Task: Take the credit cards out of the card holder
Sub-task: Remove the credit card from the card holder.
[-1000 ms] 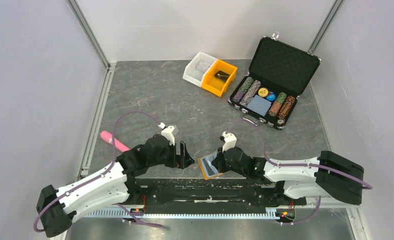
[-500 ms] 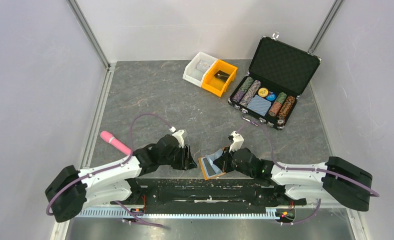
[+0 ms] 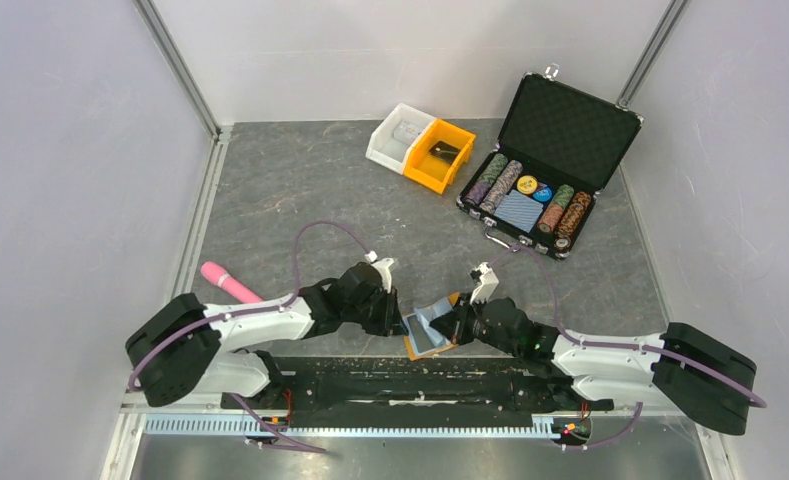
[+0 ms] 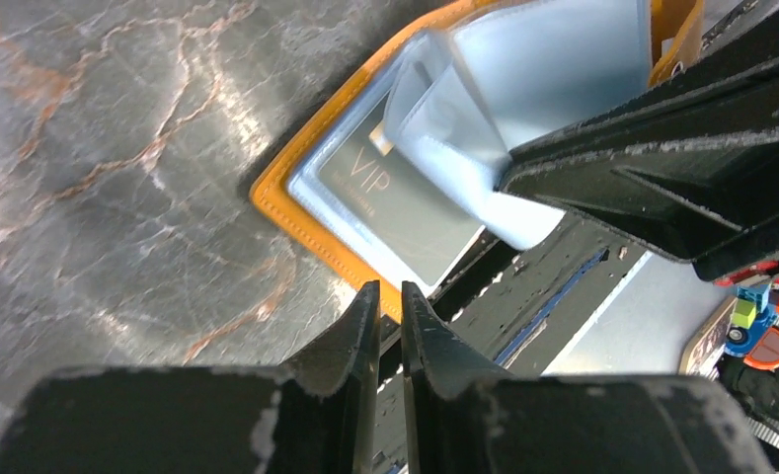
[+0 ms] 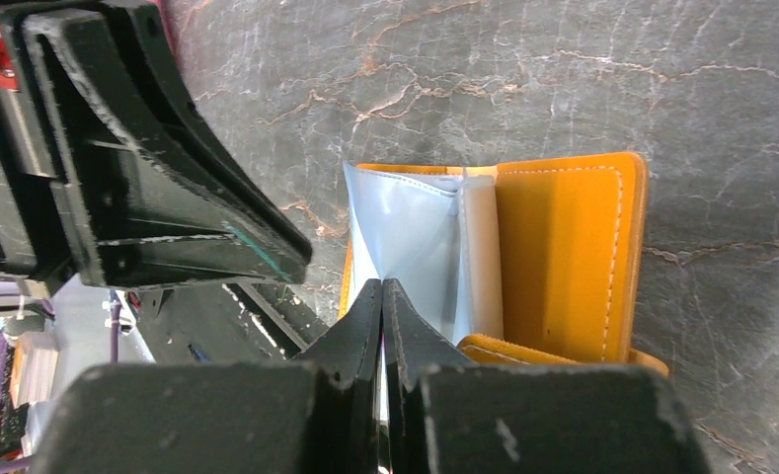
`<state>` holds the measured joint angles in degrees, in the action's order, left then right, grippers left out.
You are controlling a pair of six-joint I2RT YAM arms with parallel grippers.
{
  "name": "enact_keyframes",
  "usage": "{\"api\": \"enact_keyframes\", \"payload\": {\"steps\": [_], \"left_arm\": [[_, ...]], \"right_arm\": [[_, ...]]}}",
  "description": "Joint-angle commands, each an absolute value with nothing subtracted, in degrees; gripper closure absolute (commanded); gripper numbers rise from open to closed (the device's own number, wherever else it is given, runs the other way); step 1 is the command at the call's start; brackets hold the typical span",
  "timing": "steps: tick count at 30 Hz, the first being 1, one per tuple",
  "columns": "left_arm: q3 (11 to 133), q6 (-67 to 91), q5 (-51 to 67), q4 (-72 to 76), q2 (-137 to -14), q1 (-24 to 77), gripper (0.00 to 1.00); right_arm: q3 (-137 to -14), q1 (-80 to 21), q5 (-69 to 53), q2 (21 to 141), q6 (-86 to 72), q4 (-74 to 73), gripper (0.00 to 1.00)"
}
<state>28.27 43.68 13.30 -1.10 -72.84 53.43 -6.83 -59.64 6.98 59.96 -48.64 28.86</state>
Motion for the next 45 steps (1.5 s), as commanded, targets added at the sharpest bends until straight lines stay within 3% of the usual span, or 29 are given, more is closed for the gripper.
{"api": "enact_keyframes", "payload": {"steps": [1,12,19,23,34,45], "left_arm": [[32.0,43.1,15.4,4.2,-76.4,54.4,0.82],[36.7,42.7,16.4,6.5,-85.9,55.4,0.86],[38.0,43.4,16.8,8.3,-87.1,56.5,0.86],[39.9,43.2,17.8,9.2,-88.7,57.2,0.86],[43.8,42.1,18.2,11.5,-94.8,57.7,0.86],[43.5,42.9,13.8,6.3,-91.5,56.9,0.85]], "right_arm": [[-6.5,-59.0,4.9,59.6,-49.5,34.2,1.0],[-6.6,-58.0,3.8,58.0,-48.8,31.8,0.99],[-12.0,-57.9,8.6,53.5,-44.1,17.9,0.66],[-14.7,-57.9,12.6,49.1,-41.5,10.3,0.59],[-15.7,-57.9,14.4,38.3,-36.0,3.0,0.66],[-11.8,-57.9,5.6,46.5,-38.2,11.4,0.77]]}}
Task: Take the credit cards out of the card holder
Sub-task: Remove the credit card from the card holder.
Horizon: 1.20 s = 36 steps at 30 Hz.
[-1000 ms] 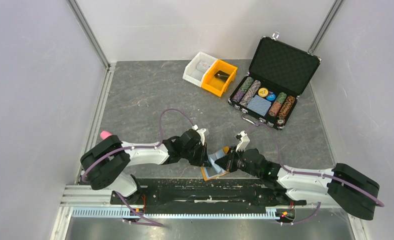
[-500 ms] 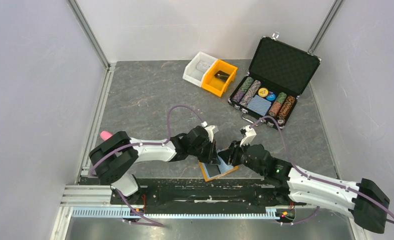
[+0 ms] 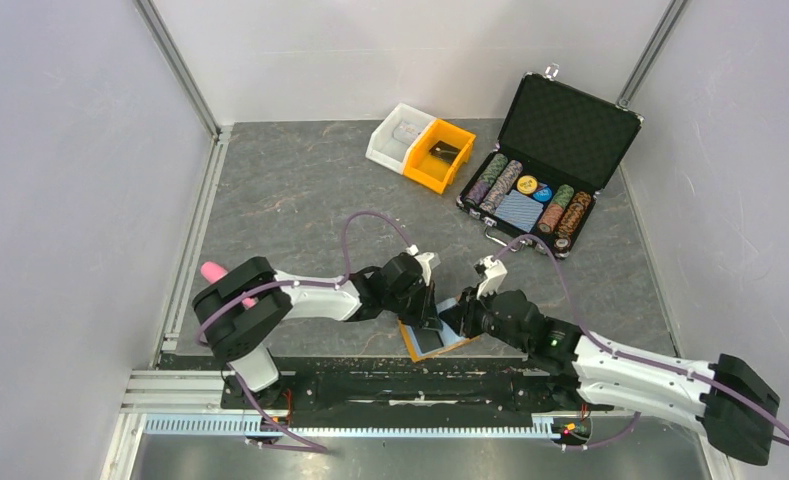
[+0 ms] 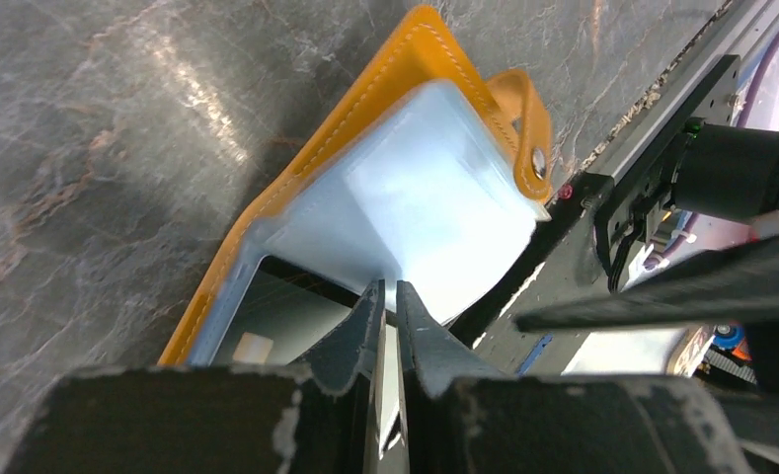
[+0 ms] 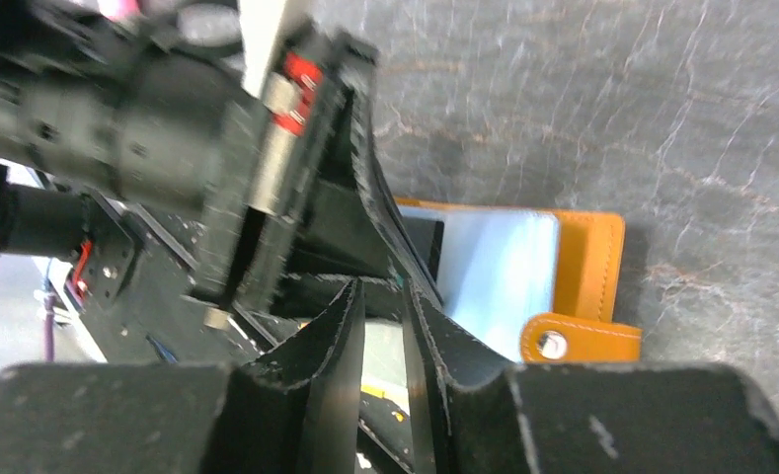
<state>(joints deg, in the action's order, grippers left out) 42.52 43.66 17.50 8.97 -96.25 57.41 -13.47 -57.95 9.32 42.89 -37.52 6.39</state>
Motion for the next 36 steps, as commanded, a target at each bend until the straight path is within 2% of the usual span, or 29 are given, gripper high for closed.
{"api": "enact_keyframes", "payload": {"steps": [1,7,15,23,36], "left_arm": [[43.1,42.8,12.5,4.9,-89.7,56.7,0.85],[40.2,43.5,6.2,-3.0,-80.9,56.3,0.8],[32.6,45.6,8.8,-0.6,-75.8,56.3,0.8],[29.9,45.5,12.8,6.2,-78.8,56.4,0.82],[28.0,43.9,11.4,7.7,-84.0,56.3,0.85]], "right_arm": [[-11.4,-57.9,5.0,47.5,-38.8,13.2,0.78],[-10.7,-57.8,4.9,53.9,-40.4,18.3,0.79],[-11.6,-57.7,5.2,59.8,-40.5,20.0,0.8],[-10.8,-57.1,2.3,60.7,-41.3,22.6,0.78],[-9.1,-55.6,1.1,63.6,-41.7,24.4,0.76]]}}
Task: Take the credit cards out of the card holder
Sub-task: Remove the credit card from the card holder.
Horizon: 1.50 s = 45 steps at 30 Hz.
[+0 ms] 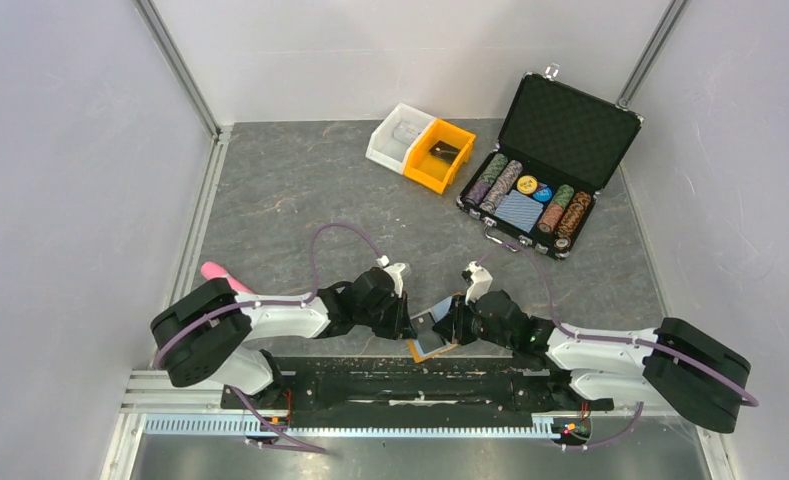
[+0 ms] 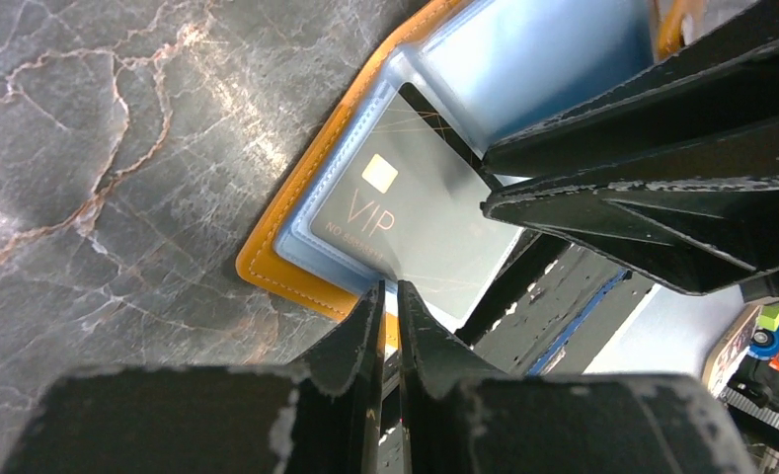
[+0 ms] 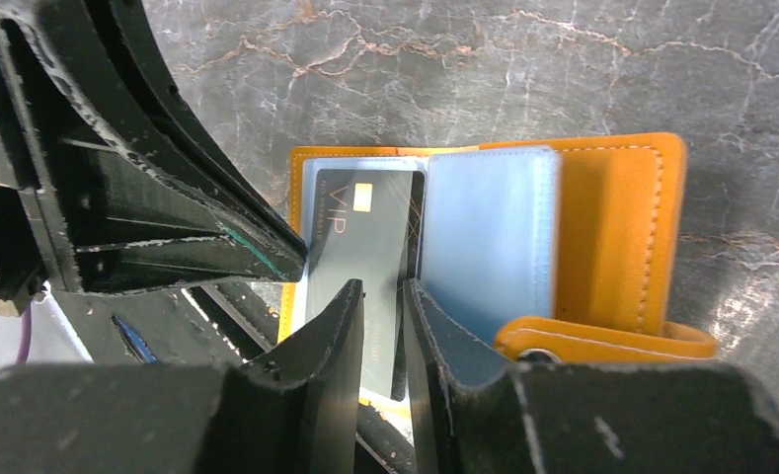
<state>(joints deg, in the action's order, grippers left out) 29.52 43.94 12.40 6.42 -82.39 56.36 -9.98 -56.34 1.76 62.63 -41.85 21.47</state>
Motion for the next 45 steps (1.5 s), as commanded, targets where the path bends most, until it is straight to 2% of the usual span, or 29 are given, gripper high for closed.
{"api": "enact_keyframes", "payload": {"steps": [1,11,18,25,36,41,45], "left_arm": [[27.9,43.9,11.3,7.7,-84.1,56.3,0.85],[29.0,42.8,10.8,5.2,-85.9,56.3,0.86],[29.2,42.5,9.9,3.8,-85.6,56.3,0.86],[29.4,42.5,10.0,3.1,-85.2,56.3,0.87],[29.8,42.6,10.5,3.0,-85.3,56.4,0.87],[29.9,42.5,10.4,2.2,-84.9,56.4,0.87],[30.0,42.5,10.4,1.8,-84.9,56.4,0.87]], "right_arm": [[-8.8,-55.3,1.2,63.7,-41.7,24.4,0.75],[-6.4,-53.5,0.1,63.2,-42.0,24.7,0.73],[-7.5,-53.0,-1.7,61.4,-42.3,21.7,0.67],[-10.3,-52.9,-0.4,60.1,-40.9,14.5,0.67],[-8.8,-52.8,-5.8,65.6,-43.2,20.2,0.68],[-5.8,-51.3,-10.0,64.4,-45.0,27.2,0.75],[-3.4,-50.0,-11.6,62.8,-46.1,31.3,0.87]]}}
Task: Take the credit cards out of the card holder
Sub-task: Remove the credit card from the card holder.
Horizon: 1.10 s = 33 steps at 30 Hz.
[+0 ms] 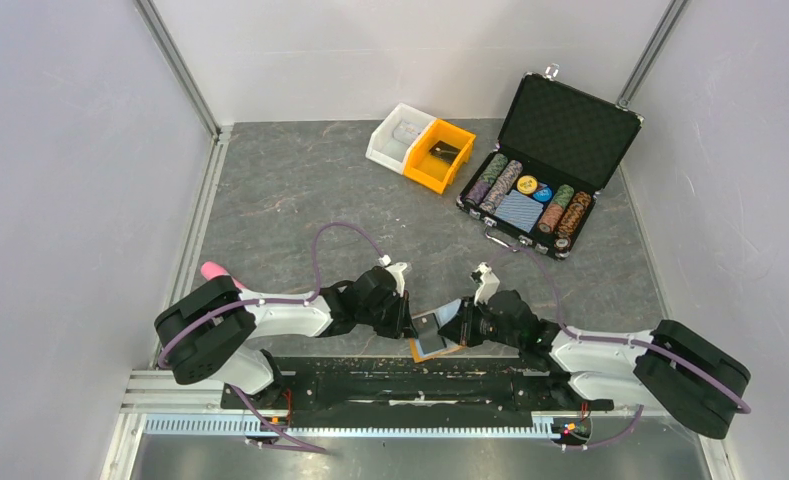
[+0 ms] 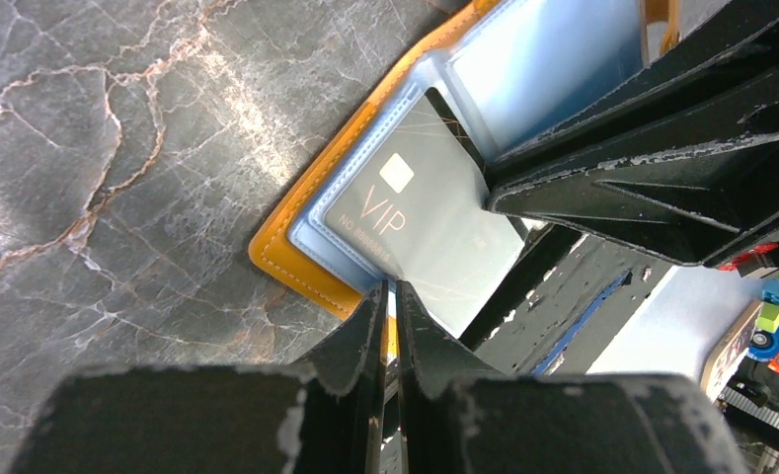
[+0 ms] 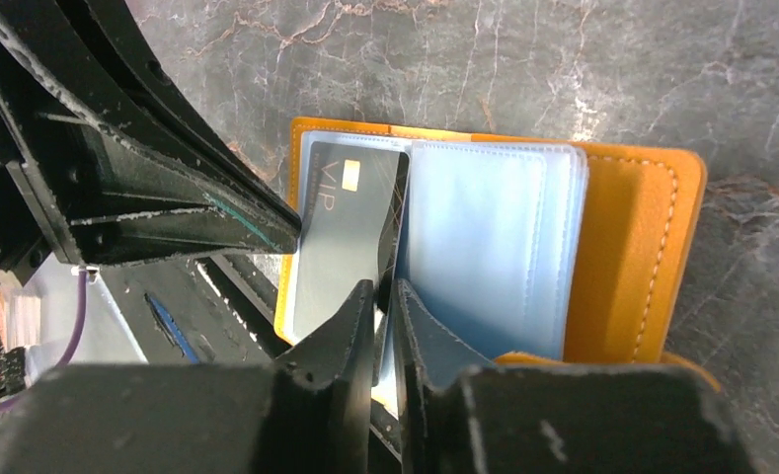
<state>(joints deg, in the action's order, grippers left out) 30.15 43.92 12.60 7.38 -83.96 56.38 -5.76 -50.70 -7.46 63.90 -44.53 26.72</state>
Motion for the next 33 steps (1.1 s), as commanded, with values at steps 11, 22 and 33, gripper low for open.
{"api": "enact_keyframes", "payload": {"steps": [11,22,33], "left_arm": [[31.3,41.6,9.2,-2.3,-85.8,56.4,0.86],[31.3,41.7,8.5,-2.7,-86.3,56.4,0.86],[31.3,41.7,8.2,-2.5,-87.0,56.4,0.86]], "right_arm": [[-0.3,-45.5,-17.1,60.6,-47.2,37.0,1.0],[2.3,-41.4,-22.6,60.3,-47.0,38.4,1.0],[1.5,-39.7,-20.8,57.3,-46.3,32.4,1.0]]}}
